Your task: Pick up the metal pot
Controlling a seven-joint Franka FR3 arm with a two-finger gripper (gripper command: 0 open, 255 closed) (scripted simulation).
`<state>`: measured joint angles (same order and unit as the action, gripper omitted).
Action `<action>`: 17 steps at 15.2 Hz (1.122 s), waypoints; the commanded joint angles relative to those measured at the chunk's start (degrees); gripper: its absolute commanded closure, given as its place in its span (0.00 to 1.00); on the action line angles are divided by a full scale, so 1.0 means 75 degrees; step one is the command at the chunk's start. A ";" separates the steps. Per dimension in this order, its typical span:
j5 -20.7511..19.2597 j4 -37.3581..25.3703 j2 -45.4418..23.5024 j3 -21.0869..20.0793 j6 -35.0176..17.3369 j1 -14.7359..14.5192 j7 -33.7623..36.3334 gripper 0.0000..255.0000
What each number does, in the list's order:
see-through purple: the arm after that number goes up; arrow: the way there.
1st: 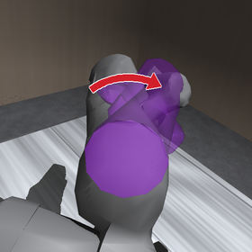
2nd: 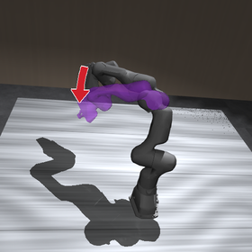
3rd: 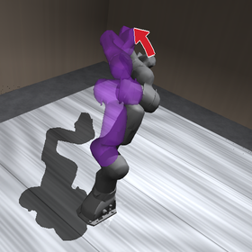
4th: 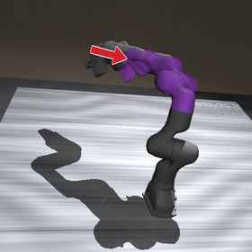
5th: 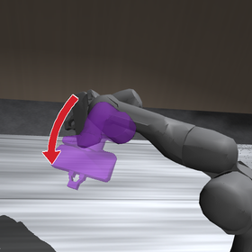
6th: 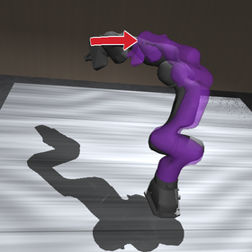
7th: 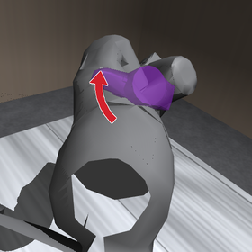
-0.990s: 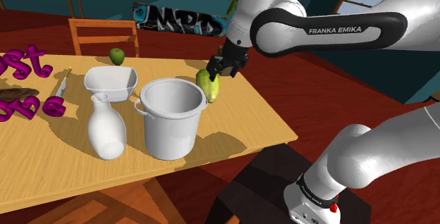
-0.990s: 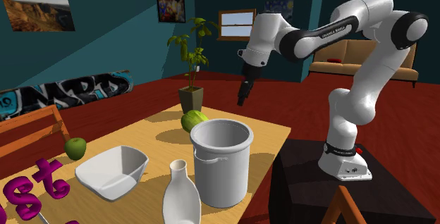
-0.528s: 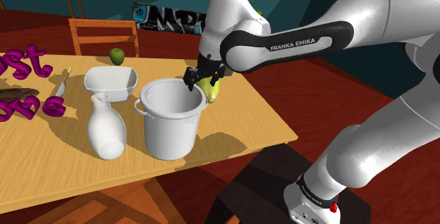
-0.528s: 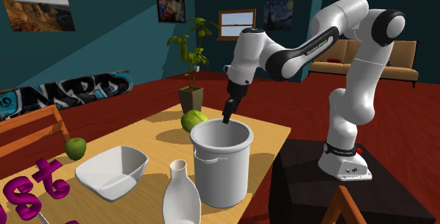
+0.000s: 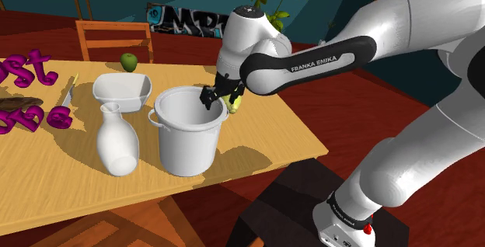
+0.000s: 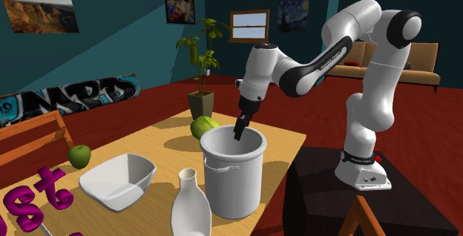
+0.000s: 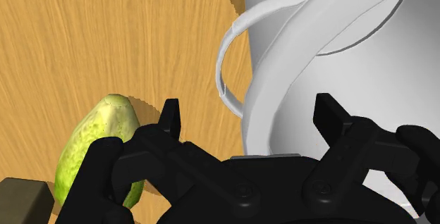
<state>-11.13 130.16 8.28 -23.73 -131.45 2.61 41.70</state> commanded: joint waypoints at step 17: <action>0.0234 -0.0424 0.0279 0.0062 0.0652 -0.0033 -0.0268 1.00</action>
<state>-9.53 127.82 10.15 -23.31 -127.18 2.38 39.86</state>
